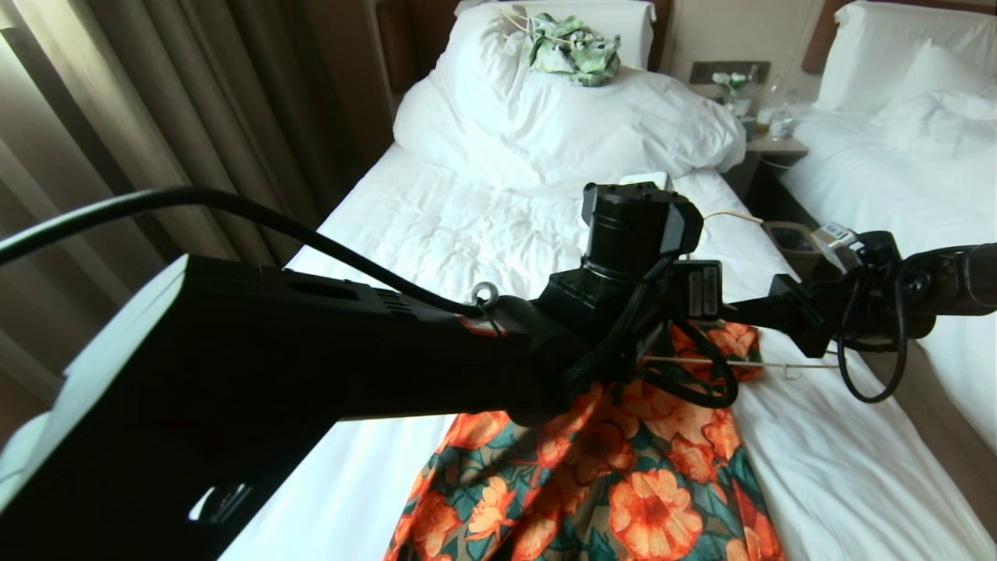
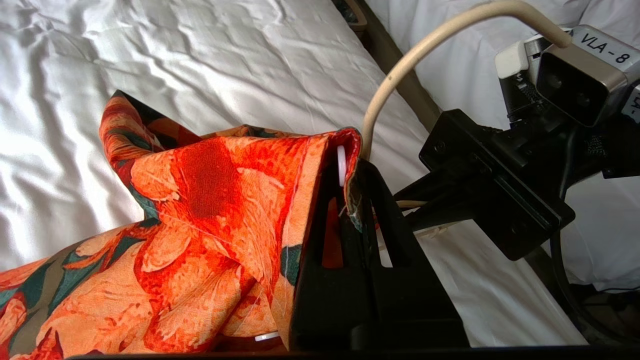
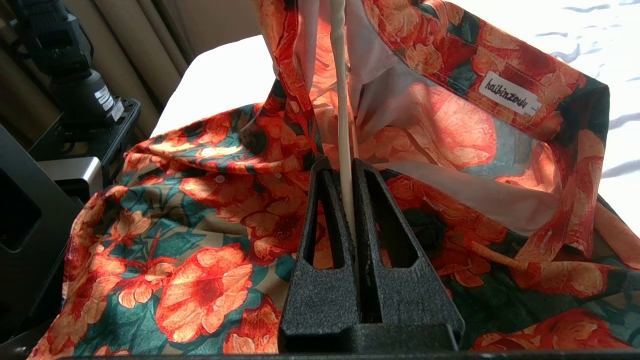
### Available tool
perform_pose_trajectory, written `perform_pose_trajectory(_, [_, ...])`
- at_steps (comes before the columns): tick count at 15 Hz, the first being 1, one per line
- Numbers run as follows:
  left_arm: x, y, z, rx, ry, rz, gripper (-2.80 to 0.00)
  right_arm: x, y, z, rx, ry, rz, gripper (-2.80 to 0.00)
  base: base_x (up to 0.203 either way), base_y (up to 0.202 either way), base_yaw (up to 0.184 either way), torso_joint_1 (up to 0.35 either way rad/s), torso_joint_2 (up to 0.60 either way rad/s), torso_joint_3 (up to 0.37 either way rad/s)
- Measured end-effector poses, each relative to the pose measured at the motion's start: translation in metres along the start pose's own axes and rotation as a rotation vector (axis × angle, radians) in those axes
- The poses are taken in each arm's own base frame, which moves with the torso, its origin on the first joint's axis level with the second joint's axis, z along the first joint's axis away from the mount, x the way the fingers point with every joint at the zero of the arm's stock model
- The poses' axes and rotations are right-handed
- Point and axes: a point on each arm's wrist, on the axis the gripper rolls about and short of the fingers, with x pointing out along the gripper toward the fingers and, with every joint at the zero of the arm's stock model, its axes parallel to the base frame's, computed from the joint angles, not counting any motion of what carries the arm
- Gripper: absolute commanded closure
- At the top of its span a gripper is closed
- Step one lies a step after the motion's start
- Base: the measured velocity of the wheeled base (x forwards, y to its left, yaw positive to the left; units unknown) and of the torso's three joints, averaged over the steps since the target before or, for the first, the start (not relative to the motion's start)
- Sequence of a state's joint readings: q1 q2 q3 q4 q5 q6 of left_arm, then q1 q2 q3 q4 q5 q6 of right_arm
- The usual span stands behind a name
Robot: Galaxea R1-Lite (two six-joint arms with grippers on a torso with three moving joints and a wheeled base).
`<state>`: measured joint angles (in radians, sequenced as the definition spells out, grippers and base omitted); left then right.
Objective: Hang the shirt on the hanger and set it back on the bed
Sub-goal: Hook one side of the shirt onto the hanger
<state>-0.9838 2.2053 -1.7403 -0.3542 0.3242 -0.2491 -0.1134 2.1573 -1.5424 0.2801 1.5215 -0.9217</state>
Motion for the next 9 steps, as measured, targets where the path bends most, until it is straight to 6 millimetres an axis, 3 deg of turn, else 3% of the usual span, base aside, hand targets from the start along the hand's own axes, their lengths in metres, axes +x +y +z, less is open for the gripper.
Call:
perform_pose_trajectory(5, [-0.005, -0.042, -0.043, 0.048, 0.091, -0.004, 0.00, -0.002, 0.002, -0.003, 0.004, 0.000, -0.006, 0.00, 0.000, 0.000, 0.000, 0.000, 0.00, 0.000])
perform_pose_trajectory(9, [-0.005, -0.058, -0.050, 0.062, 0.075, -0.033, 0.00, -0.008, 0.003, -0.006, 0.010, 0.001, -0.021, 0.00, 0.000, 0.000, 0.000, 0.000, 0.00, 0.000])
